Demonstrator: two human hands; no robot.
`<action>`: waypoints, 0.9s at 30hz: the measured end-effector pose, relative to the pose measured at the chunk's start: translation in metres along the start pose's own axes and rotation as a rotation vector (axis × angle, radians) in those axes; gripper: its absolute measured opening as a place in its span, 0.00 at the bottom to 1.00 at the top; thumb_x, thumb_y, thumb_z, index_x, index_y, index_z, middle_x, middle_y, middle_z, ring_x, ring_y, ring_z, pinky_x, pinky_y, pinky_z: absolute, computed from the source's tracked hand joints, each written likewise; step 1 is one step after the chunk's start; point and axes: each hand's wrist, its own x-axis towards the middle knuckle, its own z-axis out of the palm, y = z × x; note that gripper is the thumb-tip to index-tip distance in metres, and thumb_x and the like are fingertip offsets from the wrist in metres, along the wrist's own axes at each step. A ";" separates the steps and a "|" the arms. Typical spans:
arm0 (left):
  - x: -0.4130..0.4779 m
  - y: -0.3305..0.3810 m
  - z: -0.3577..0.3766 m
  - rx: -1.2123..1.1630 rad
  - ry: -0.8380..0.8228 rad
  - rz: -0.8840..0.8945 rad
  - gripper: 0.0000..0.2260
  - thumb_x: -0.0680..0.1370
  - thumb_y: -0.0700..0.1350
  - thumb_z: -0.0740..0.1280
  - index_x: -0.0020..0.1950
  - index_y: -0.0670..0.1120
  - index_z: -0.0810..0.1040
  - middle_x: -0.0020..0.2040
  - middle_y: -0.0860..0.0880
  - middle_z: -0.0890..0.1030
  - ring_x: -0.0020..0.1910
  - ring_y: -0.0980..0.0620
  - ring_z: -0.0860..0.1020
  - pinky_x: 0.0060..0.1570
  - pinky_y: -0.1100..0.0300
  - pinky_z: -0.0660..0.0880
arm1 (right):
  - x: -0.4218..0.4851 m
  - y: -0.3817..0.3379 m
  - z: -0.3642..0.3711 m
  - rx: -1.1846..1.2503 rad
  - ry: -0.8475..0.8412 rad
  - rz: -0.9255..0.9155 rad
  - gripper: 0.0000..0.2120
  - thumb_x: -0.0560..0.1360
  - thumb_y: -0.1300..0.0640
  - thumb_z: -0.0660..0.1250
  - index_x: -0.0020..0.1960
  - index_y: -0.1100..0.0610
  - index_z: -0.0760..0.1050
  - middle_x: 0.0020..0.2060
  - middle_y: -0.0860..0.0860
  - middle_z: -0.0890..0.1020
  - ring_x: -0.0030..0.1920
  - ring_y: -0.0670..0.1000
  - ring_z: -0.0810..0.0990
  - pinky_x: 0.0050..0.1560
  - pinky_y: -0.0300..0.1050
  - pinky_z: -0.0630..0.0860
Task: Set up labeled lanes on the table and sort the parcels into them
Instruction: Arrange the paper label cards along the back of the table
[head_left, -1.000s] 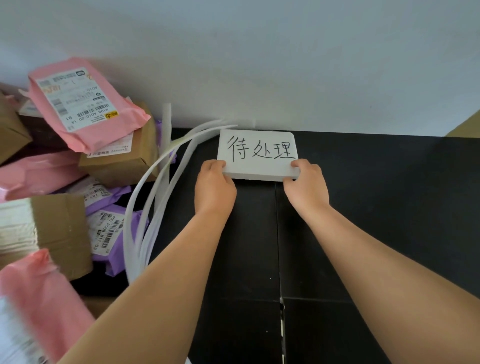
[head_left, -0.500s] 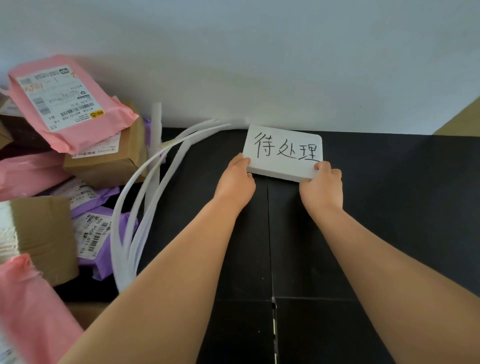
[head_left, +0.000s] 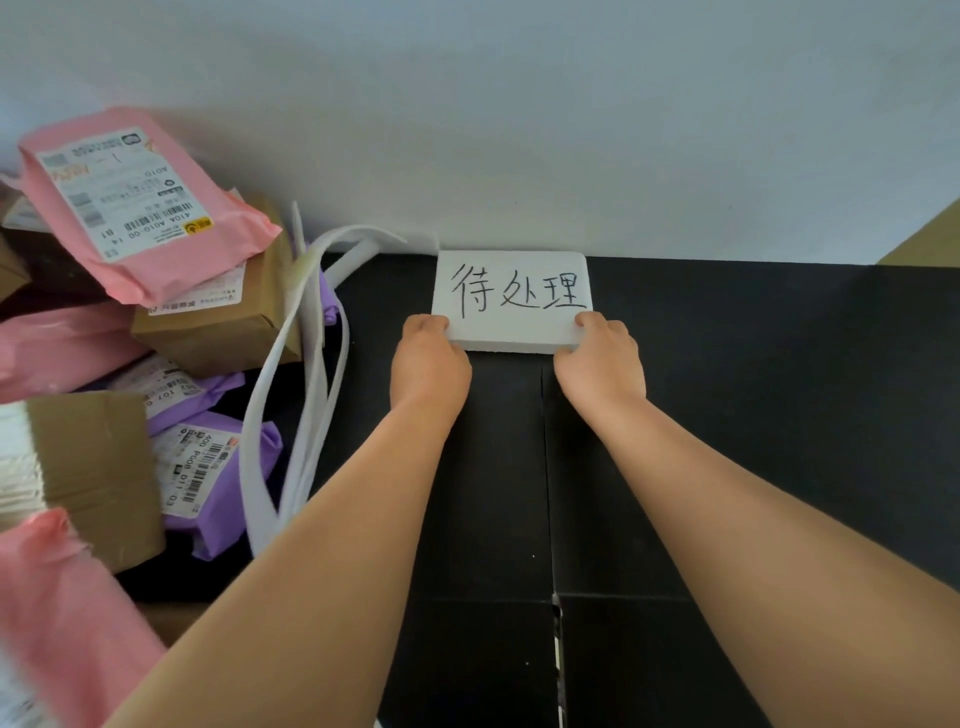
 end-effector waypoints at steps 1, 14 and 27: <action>0.002 -0.004 -0.002 0.012 0.015 0.030 0.16 0.80 0.36 0.59 0.69 0.41 0.73 0.69 0.44 0.71 0.64 0.45 0.73 0.59 0.58 0.69 | 0.000 -0.004 0.002 -0.002 -0.011 -0.006 0.21 0.78 0.60 0.61 0.71 0.57 0.67 0.64 0.56 0.71 0.63 0.56 0.69 0.53 0.50 0.73; 0.008 -0.026 -0.010 0.127 0.015 0.022 0.19 0.82 0.37 0.59 0.73 0.43 0.67 0.73 0.49 0.64 0.59 0.49 0.76 0.56 0.64 0.69 | 0.001 -0.017 0.015 -0.038 -0.046 -0.052 0.24 0.77 0.61 0.61 0.72 0.55 0.65 0.66 0.54 0.70 0.64 0.56 0.68 0.56 0.52 0.73; -0.023 -0.016 -0.031 0.168 -0.088 0.140 0.22 0.81 0.35 0.57 0.76 0.41 0.66 0.78 0.43 0.60 0.75 0.43 0.63 0.71 0.53 0.64 | -0.026 -0.018 -0.005 0.024 -0.076 -0.019 0.31 0.77 0.59 0.62 0.77 0.50 0.58 0.70 0.53 0.65 0.67 0.57 0.69 0.47 0.49 0.72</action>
